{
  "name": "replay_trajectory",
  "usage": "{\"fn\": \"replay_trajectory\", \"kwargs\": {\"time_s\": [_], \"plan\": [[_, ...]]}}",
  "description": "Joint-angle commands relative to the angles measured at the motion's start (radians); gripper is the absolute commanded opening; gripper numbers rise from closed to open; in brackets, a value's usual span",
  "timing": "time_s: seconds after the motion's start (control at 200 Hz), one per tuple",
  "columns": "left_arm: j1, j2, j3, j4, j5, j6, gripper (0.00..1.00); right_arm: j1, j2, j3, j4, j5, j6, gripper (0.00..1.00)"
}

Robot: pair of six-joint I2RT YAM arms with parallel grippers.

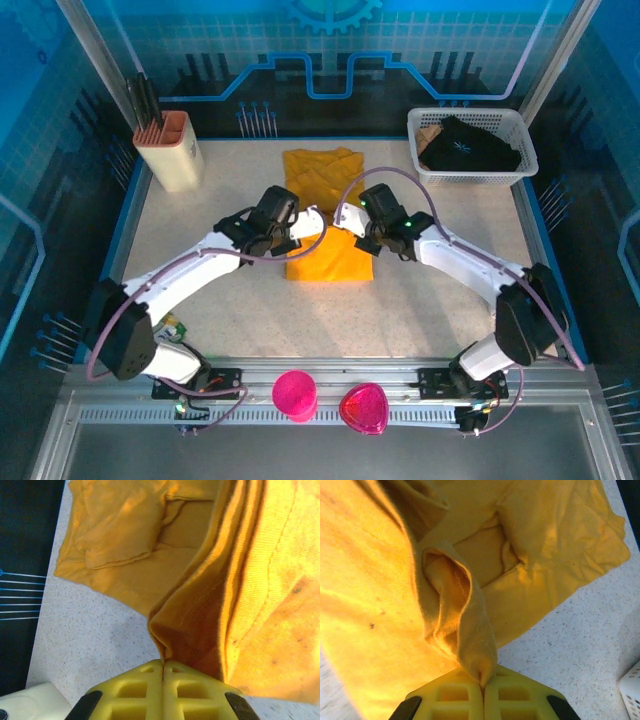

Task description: Fold and stack the t-shirts

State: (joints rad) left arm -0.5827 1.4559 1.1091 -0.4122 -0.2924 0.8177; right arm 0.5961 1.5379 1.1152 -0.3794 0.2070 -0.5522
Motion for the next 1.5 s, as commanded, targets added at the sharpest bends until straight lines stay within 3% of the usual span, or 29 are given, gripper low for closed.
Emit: {"fn": "replay_trajectory", "kwargs": {"time_s": [0.0, 0.285, 0.626, 0.686, 0.761, 0.851, 0.961, 1.131, 1.286, 1.351, 1.396, 1.496], "plan": [[0.034, 0.068, 0.044, 0.131, -0.011, -0.002, 0.00, -0.030, 0.086, 0.052, 0.126, 0.048, 0.030, 0.00], [0.094, 0.269, 0.090, 0.248, -0.013, 0.005, 0.00, -0.076, 0.301, 0.126, 0.226, 0.099, 0.058, 0.00], [0.119, 0.405, 0.104, 0.341, -0.036, 0.006, 0.00, -0.109, 0.411, 0.135, 0.331, 0.085, 0.108, 0.00], [0.124, 0.414, 0.104, 0.350, -0.037, 0.004, 0.11, -0.114, 0.419, 0.138, 0.341, 0.074, 0.120, 0.01], [0.127, 0.420, 0.105, 0.360, -0.043, -0.002, 0.24, -0.118, 0.424, 0.144, 0.349, 0.083, 0.133, 0.24], [0.129, 0.410, 0.099, 0.389, -0.053, -0.017, 0.61, -0.121, 0.409, 0.137, 0.376, 0.107, 0.152, 0.45], [0.129, 0.367, 0.083, 0.433, -0.059, -0.029, 0.73, -0.129, 0.343, 0.117, 0.403, 0.082, 0.175, 0.58], [0.129, 0.212, 0.039, 0.534, -0.082, -0.070, 0.98, -0.139, 0.160, 0.078, 0.410, 0.024, 0.174, 0.65], [0.132, -0.060, -0.080, 0.716, 0.000, -0.168, 0.99, -0.172, -0.072, 0.023, 0.379, -0.048, 0.248, 0.68], [0.139, -0.178, -0.129, 0.781, 0.048, -0.221, 0.99, -0.195, -0.158, 0.031, 0.315, -0.039, 0.355, 0.75], [0.147, -0.254, -0.152, 0.776, 0.108, -0.239, 0.99, -0.217, -0.207, 0.043, 0.235, -0.001, 0.464, 0.87], [0.159, -0.391, -0.203, 0.635, 0.298, -0.188, 0.99, -0.271, -0.293, 0.054, 0.100, -0.179, 0.433, 0.86]]}}
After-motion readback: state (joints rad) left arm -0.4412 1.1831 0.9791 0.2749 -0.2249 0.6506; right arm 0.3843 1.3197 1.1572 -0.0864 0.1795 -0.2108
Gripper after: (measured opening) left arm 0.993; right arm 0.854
